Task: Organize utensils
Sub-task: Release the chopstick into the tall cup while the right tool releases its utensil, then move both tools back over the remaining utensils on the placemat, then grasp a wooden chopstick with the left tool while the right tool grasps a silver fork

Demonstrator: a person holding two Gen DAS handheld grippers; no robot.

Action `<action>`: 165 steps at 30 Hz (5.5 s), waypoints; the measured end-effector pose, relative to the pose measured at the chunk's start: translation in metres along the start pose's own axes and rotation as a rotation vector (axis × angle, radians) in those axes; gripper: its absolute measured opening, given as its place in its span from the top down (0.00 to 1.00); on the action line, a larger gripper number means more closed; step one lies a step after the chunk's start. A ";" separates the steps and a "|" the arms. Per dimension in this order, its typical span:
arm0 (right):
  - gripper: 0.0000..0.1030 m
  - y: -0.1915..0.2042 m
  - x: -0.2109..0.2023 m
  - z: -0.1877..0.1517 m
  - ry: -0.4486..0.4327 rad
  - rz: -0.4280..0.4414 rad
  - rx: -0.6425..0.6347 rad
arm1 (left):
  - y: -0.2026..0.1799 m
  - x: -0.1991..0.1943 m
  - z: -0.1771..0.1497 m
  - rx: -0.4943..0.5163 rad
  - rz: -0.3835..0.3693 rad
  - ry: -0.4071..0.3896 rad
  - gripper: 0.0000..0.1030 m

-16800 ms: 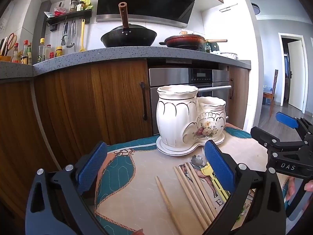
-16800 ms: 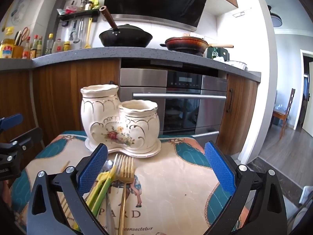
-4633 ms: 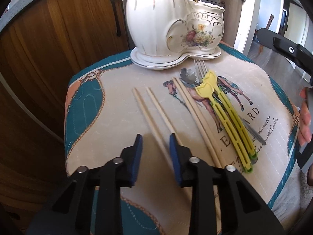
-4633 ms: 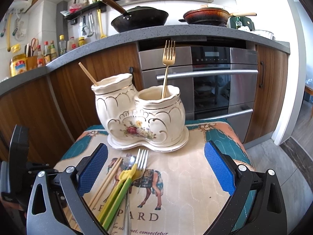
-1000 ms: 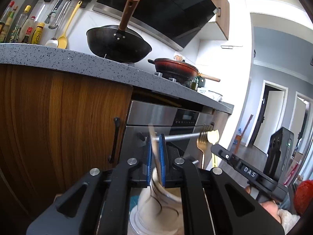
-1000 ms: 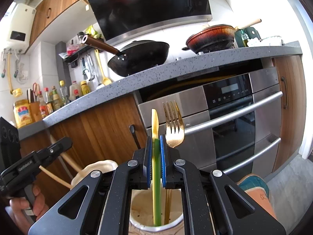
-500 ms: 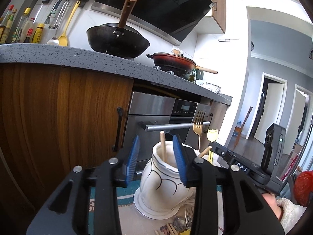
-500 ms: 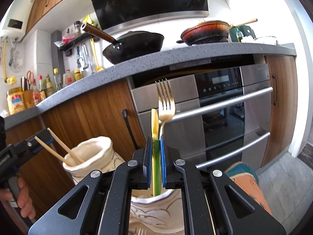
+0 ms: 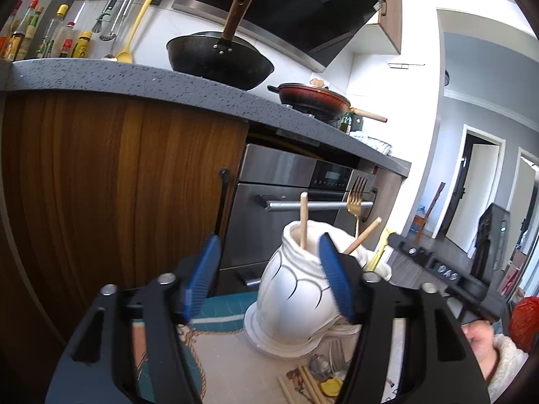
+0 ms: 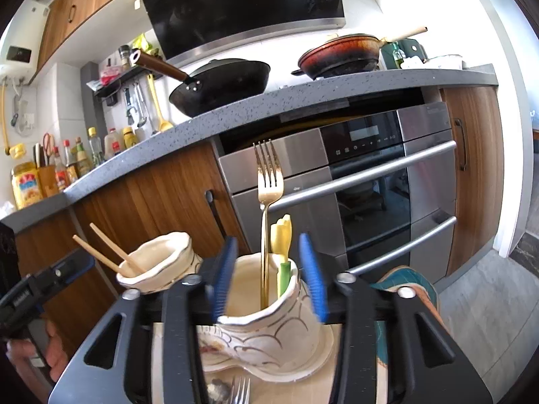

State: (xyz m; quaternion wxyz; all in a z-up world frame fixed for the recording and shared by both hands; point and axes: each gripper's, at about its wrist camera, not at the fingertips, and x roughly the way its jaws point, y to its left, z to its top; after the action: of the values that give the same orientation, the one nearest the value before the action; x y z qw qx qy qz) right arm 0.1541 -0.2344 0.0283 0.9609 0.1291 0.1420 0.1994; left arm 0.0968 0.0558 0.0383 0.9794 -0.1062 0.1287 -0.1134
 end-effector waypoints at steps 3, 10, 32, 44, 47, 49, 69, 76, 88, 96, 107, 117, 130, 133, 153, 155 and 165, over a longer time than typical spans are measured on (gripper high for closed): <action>0.45 0.000 -0.009 -0.002 0.004 0.011 0.000 | 0.001 -0.004 -0.006 -0.003 0.017 0.006 0.24; 0.21 0.003 -0.034 -0.013 0.005 0.005 -0.015 | 0.002 -0.012 -0.018 0.011 0.066 0.027 0.11; 0.08 0.024 -0.085 -0.048 0.005 -0.037 -0.095 | -0.015 -0.036 -0.058 0.058 0.124 0.135 0.06; 0.08 0.018 -0.090 -0.051 0.012 -0.044 -0.082 | -0.027 -0.035 -0.069 0.104 0.132 0.173 0.06; 0.07 0.018 -0.090 -0.051 0.014 -0.048 -0.080 | -0.028 -0.033 -0.070 0.112 0.137 0.189 0.06; 0.07 0.017 -0.089 -0.050 0.017 -0.055 -0.080 | -0.028 -0.032 -0.070 0.106 0.142 0.206 0.06; 0.07 -0.006 -0.076 -0.047 0.125 -0.087 0.029 | -0.055 -0.024 -0.108 0.227 0.182 0.539 0.10; 0.07 -0.001 -0.073 -0.051 0.147 -0.085 0.007 | -0.060 -0.018 -0.123 0.248 0.155 0.630 0.33; 0.07 0.003 -0.068 -0.055 0.173 -0.087 -0.025 | -0.068 -0.014 -0.127 0.298 0.131 0.678 0.49; 0.07 0.004 -0.067 -0.055 0.179 -0.086 -0.029 | -0.069 -0.017 -0.129 0.306 0.105 0.705 0.66; 0.07 0.008 -0.063 -0.059 0.199 -0.082 -0.051 | -0.053 -0.016 -0.125 0.252 0.093 0.695 0.93; 0.07 0.007 -0.057 -0.062 0.226 -0.083 -0.036 | -0.042 -0.018 -0.121 0.221 0.098 0.648 0.96; 0.26 0.019 -0.034 -0.078 0.388 -0.068 -0.040 | -0.031 -0.026 -0.102 0.150 0.035 0.491 0.96; 0.43 0.032 -0.024 -0.088 0.448 -0.063 -0.091 | -0.029 -0.027 -0.101 0.142 0.027 0.486 0.96; 0.84 0.050 -0.001 -0.114 0.643 0.000 -0.105 | -0.031 -0.027 -0.103 0.150 -0.010 0.488 0.96; 0.88 0.052 -0.002 -0.114 0.639 -0.002 -0.114 | -0.031 -0.026 -0.104 0.151 -0.010 0.490 0.96; 0.94 0.039 -0.015 -0.103 0.597 0.012 -0.041 | -0.033 -0.026 -0.106 0.160 -0.007 0.493 0.96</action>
State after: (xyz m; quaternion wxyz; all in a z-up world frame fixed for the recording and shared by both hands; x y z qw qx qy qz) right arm 0.0937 -0.1861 -0.0519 0.8778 0.0463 0.4137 0.2372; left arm 0.0363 0.0117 -0.0475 0.9234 0.0018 0.3538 -0.1488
